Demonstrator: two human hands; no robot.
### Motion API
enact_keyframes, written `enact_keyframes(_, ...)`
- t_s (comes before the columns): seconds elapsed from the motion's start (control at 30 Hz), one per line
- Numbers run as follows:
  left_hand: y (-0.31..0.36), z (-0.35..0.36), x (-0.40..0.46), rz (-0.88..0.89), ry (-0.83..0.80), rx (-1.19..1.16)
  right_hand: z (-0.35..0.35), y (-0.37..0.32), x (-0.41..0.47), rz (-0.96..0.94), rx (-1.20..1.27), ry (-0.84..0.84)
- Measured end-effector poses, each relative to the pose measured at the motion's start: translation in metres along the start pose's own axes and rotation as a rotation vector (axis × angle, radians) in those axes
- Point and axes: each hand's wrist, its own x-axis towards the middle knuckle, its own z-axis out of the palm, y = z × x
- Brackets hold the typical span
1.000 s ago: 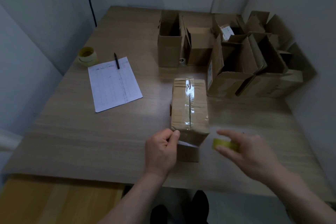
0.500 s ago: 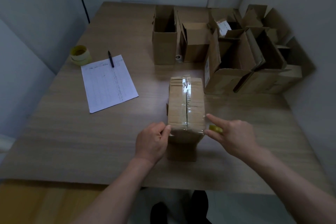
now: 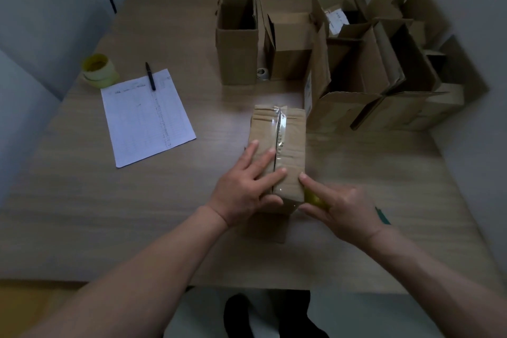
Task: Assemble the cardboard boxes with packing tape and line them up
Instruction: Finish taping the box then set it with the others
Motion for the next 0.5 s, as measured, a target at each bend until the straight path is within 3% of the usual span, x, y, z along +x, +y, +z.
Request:
enact_keyframes(0.13, -0.004, -0.001, 0.002, 0.071, 0.038, 0.048, 0.003, 0.004, 0.006, -0.039, 0.012, 0.059)
enact_keyframes(0.27, -0.003, -0.008, 0.004, 0.014, 0.003, 0.009, 0.006, 0.011, 0.012, -0.045, 0.096, 0.072)
enact_keyframes(0.5, 0.014, -0.031, -0.008, -0.11, -0.115, -0.036, 0.003, 0.038, 0.02, -0.105, 0.195, -0.144)
